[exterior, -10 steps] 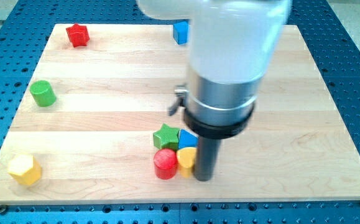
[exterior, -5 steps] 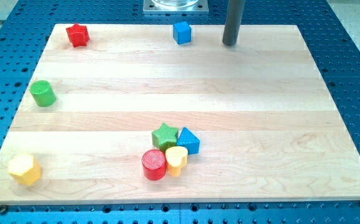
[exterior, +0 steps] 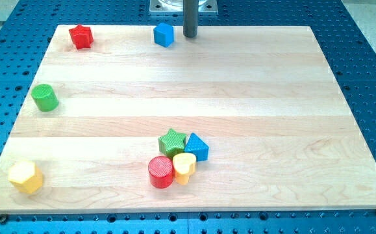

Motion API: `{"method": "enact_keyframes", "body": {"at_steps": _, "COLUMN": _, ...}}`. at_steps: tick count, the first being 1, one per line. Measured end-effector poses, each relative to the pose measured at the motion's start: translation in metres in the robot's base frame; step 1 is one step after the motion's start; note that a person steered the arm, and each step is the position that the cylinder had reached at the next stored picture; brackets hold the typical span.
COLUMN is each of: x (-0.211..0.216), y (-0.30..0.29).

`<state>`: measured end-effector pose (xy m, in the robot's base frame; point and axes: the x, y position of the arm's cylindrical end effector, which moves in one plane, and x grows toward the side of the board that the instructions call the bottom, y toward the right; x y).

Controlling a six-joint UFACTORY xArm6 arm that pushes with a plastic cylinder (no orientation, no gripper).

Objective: Slide the blue cube to the top of the green star

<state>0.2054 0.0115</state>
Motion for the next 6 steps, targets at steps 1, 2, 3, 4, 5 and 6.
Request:
{"method": "enact_keyframes", "body": {"at_steps": 1, "x": -0.001, "y": -0.014}}
{"method": "enact_keyframes", "body": {"at_steps": 2, "x": -0.001, "y": -0.042}}
{"method": "enact_keyframes", "body": {"at_steps": 3, "x": 0.007, "y": -0.079}}
{"method": "enact_keyframes", "body": {"at_steps": 4, "x": 0.076, "y": -0.053}}
{"method": "enact_keyframes", "body": {"at_steps": 5, "x": 0.119, "y": -0.048}}
{"method": "enact_keyframes", "body": {"at_steps": 6, "x": 0.080, "y": -0.055}}
